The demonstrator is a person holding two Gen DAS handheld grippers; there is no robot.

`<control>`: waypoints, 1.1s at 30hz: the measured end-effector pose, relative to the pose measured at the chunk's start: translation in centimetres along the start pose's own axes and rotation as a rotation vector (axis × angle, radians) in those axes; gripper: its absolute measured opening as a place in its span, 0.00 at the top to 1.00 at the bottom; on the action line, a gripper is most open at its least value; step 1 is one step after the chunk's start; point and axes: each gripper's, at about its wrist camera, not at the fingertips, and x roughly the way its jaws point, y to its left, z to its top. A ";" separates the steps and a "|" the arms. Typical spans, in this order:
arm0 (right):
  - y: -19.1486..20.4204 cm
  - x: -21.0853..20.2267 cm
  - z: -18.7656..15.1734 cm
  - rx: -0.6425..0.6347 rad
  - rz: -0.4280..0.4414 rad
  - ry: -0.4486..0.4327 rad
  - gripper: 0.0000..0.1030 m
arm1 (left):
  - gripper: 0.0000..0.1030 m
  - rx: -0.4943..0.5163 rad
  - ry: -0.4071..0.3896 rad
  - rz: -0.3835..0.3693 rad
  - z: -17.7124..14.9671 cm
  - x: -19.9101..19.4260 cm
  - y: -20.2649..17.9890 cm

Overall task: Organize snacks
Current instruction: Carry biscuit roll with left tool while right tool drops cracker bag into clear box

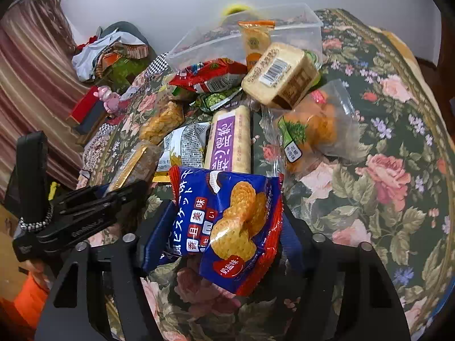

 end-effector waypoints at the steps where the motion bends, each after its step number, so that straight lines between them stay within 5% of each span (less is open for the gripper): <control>1: 0.1 -0.2 0.1 -0.001 -0.001 -0.005 0.39 | 0.65 -0.002 -0.006 0.004 -0.1 -0.4 0.1; 3: 0.0 -0.5 0.2 0.001 0.007 -0.011 0.51 | 0.65 -0.004 -0.015 0.006 -0.1 -1.0 0.2; 7: 0.1 -1.3 0.7 -0.003 0.000 -0.035 0.56 | 0.65 0.000 -0.047 0.011 0.1 -2.4 0.0; 18: 0.2 -3.5 1.6 -0.021 -0.021 -0.098 0.60 | 0.65 0.017 -0.137 -0.004 1.9 -5.9 -1.0; 33: 0.1 -6.7 6.9 -0.062 -0.075 -0.272 0.60 | 0.65 0.051 -0.255 -0.034 6.9 -8.4 -2.5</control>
